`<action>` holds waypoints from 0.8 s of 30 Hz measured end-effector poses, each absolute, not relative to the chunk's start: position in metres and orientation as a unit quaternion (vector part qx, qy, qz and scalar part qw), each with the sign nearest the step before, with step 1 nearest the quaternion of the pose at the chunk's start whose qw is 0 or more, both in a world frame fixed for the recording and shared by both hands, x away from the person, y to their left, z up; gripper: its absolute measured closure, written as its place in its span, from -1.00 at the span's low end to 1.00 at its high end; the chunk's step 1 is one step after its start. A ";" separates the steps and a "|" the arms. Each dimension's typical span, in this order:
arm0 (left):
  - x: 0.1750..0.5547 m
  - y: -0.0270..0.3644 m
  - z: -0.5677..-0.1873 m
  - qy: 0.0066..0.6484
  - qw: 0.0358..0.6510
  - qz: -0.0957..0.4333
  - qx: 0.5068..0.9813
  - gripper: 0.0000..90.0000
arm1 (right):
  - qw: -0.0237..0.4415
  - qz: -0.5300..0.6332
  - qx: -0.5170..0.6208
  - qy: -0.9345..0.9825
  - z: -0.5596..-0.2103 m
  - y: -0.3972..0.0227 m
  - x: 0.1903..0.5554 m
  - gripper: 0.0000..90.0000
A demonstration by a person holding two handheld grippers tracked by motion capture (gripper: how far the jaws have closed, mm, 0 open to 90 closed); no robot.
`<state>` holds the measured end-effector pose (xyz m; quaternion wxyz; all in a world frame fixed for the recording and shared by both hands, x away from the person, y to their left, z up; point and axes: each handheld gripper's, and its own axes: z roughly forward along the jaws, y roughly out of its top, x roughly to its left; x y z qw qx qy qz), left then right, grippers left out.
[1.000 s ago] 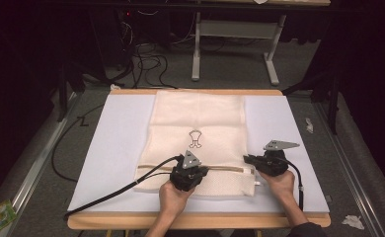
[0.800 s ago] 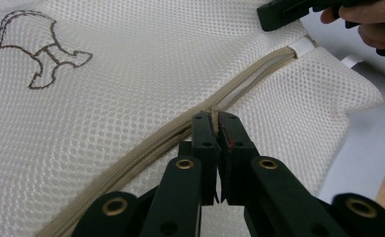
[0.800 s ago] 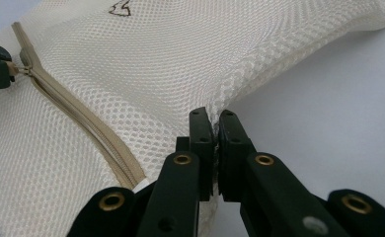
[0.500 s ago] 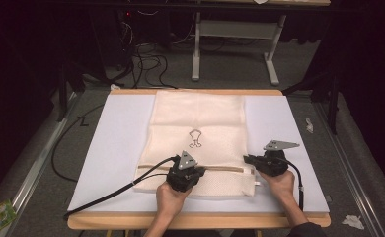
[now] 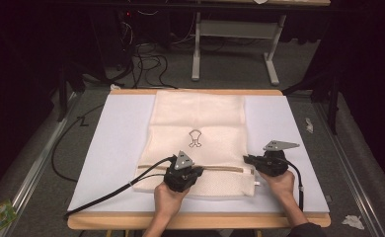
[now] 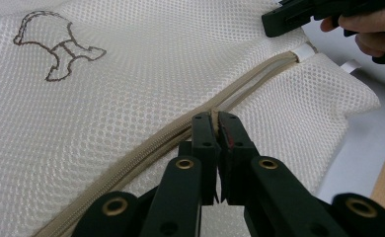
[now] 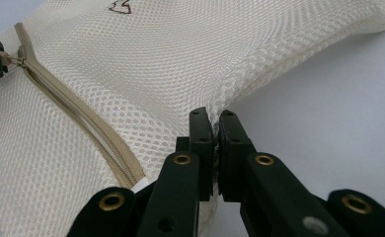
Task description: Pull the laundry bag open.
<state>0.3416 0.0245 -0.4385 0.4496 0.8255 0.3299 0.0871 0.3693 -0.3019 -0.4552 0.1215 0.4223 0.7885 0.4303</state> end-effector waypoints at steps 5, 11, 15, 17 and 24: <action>0.340 0.028 -0.438 0.333 0.449 0.090 0.824 0.93 | 0.122 0.429 0.423 0.789 -0.455 -0.302 0.370 0.95; 0.340 0.034 -0.437 0.338 0.452 0.088 0.820 0.93 | 0.120 0.429 0.425 0.788 -0.455 -0.302 0.370 0.95; 0.340 0.036 -0.437 0.339 0.450 0.091 0.821 0.93 | 0.120 0.429 0.425 0.788 -0.455 -0.301 0.370 0.95; 0.339 0.037 -0.436 0.341 0.451 0.092 0.820 0.93 | 0.121 0.429 0.425 0.788 -0.455 -0.302 0.370 0.95; 0.338 0.041 -0.436 0.345 0.454 0.092 0.817 0.93 | 0.120 0.428 0.426 0.788 -0.454 -0.302 0.370 0.95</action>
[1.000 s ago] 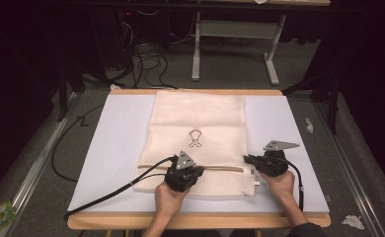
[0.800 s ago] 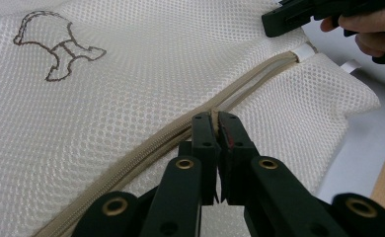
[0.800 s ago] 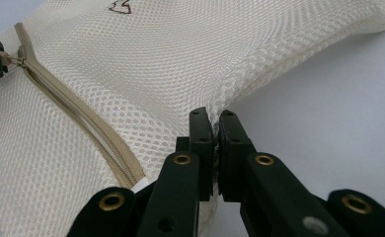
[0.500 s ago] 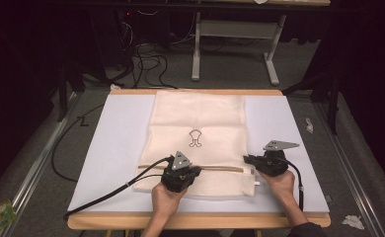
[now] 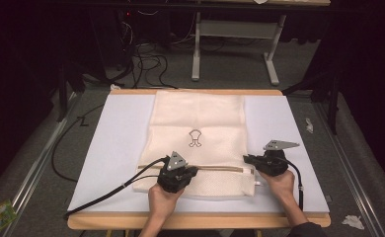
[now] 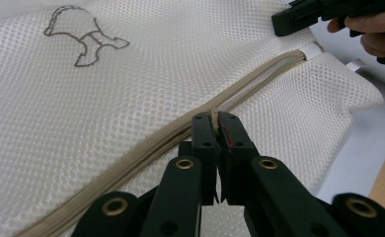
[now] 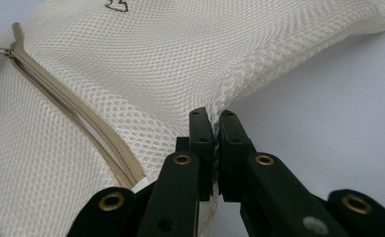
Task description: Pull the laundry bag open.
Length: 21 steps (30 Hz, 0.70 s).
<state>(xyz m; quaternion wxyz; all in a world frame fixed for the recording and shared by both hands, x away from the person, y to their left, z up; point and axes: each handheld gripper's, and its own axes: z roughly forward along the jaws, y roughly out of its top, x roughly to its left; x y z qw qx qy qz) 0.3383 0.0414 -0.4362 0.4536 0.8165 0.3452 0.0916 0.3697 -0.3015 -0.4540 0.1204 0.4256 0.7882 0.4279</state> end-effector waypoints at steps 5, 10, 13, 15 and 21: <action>0.337 0.044 -0.435 0.344 0.452 0.096 0.817 0.93 | 0.120 0.430 0.424 0.788 -0.455 -0.302 0.370 0.95; 0.336 0.047 -0.436 0.347 0.457 0.092 0.814 0.93 | 0.121 0.430 0.423 0.789 -0.454 -0.300 0.369 0.95; 0.336 0.048 -0.435 0.345 0.455 0.092 0.816 0.93 | 0.121 0.429 0.421 0.790 -0.454 -0.301 0.369 0.95; 0.336 0.049 -0.435 0.344 0.455 0.093 0.816 0.93 | 0.122 0.428 0.421 0.790 -0.454 -0.300 0.369 0.95; 0.335 0.050 -0.435 0.345 0.457 0.093 0.814 0.93 | 0.125 0.427 0.420 0.791 -0.454 -0.299 0.369 0.95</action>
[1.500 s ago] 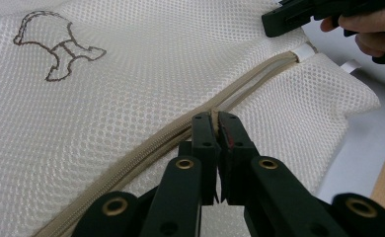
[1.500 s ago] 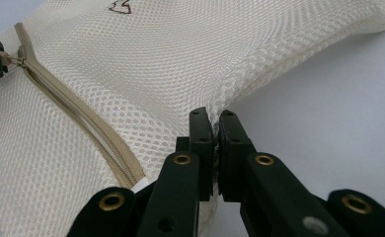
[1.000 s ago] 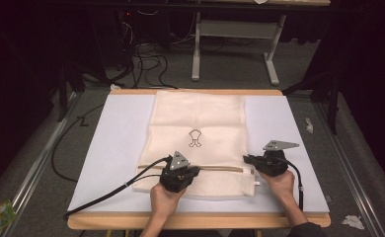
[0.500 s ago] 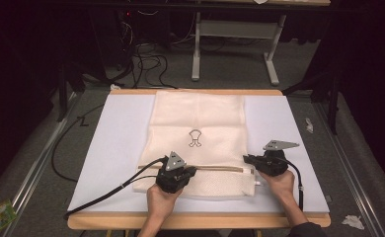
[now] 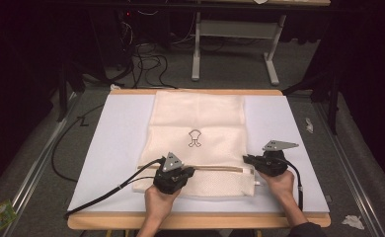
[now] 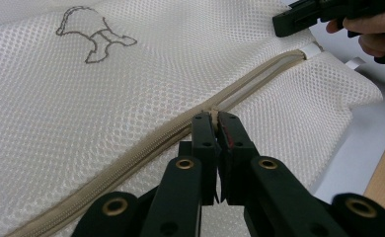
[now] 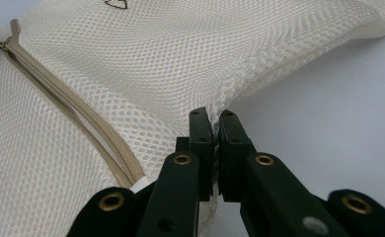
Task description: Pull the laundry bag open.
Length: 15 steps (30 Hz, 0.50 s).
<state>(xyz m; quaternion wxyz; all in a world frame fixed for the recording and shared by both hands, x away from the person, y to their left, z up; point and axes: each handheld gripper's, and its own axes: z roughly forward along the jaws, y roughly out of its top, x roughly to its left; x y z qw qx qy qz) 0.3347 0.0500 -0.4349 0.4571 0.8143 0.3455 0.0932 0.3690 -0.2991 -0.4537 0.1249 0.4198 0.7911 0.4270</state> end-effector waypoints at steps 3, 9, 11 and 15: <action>0.335 0.050 -0.436 0.345 0.455 0.091 0.816 0.93 | 0.124 0.425 0.420 0.792 -0.454 -0.300 0.370 0.95; 0.335 0.053 -0.435 0.350 0.452 0.097 0.814 0.93 | 0.127 0.426 0.422 0.790 -0.454 -0.301 0.370 0.95; 0.335 0.057 -0.434 0.352 0.453 0.101 0.813 0.93 | 0.126 0.425 0.423 0.790 -0.454 -0.302 0.370 0.95; 0.334 0.063 -0.435 0.359 0.456 0.100 0.808 0.93 | 0.130 0.424 0.423 0.790 -0.454 -0.303 0.370 0.95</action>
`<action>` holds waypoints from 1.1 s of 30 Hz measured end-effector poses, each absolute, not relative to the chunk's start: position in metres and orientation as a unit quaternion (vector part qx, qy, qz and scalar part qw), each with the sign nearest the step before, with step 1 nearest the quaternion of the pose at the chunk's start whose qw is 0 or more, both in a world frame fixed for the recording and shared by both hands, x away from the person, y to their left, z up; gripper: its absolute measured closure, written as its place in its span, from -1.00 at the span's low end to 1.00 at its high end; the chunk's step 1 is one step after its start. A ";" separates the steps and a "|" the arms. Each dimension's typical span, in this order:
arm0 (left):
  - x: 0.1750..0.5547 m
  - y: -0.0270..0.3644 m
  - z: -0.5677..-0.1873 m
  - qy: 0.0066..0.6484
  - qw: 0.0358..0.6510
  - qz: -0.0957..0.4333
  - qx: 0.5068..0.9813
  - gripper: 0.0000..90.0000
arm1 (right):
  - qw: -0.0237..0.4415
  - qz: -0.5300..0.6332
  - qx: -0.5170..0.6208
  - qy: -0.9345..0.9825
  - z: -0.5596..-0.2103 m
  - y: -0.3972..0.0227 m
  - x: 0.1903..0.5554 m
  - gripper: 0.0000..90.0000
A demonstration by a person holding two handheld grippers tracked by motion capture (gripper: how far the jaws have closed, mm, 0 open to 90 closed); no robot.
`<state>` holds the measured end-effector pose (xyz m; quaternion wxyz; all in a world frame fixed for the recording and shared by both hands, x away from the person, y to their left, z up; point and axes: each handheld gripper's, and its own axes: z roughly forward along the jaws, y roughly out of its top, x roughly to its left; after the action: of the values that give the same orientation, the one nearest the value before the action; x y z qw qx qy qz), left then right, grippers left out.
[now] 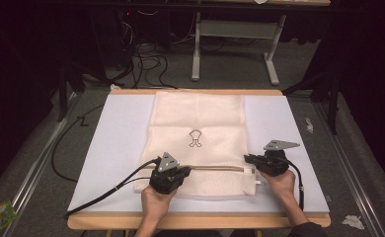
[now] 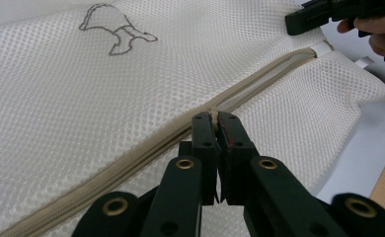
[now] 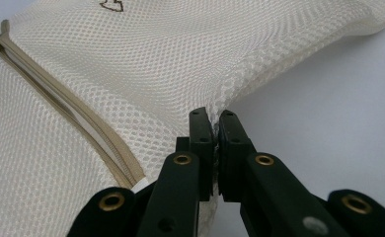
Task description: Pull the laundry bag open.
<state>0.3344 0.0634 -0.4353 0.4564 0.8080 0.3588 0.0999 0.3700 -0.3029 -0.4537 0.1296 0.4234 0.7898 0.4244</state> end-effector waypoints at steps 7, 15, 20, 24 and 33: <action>0.333 0.078 -0.434 0.370 0.459 0.103 0.801 0.94 | 0.129 0.421 0.429 0.789 -0.452 -0.305 0.371 0.95; 0.331 0.099 -0.431 0.384 0.460 0.112 0.793 0.94 | 0.133 0.419 0.428 0.790 -0.448 -0.305 0.372 0.96; 0.331 0.113 -0.431 0.396 0.463 0.118 0.784 0.94 | 0.136 0.415 0.429 0.791 -0.447 -0.304 0.372 0.96; 0.330 0.122 -0.430 0.401 0.459 0.126 0.782 0.94 | 0.141 0.412 0.426 0.793 -0.447 -0.304 0.373 0.96; 0.331 0.134 -0.429 0.410 0.466 0.126 0.774 0.94 | 0.140 0.411 0.427 0.793 -0.445 -0.302 0.374 0.96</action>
<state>0.3309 0.1343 -0.4294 0.4658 0.7738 0.4105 0.1260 0.3743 -0.3018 -0.4446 0.1397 0.4269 0.7935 0.4107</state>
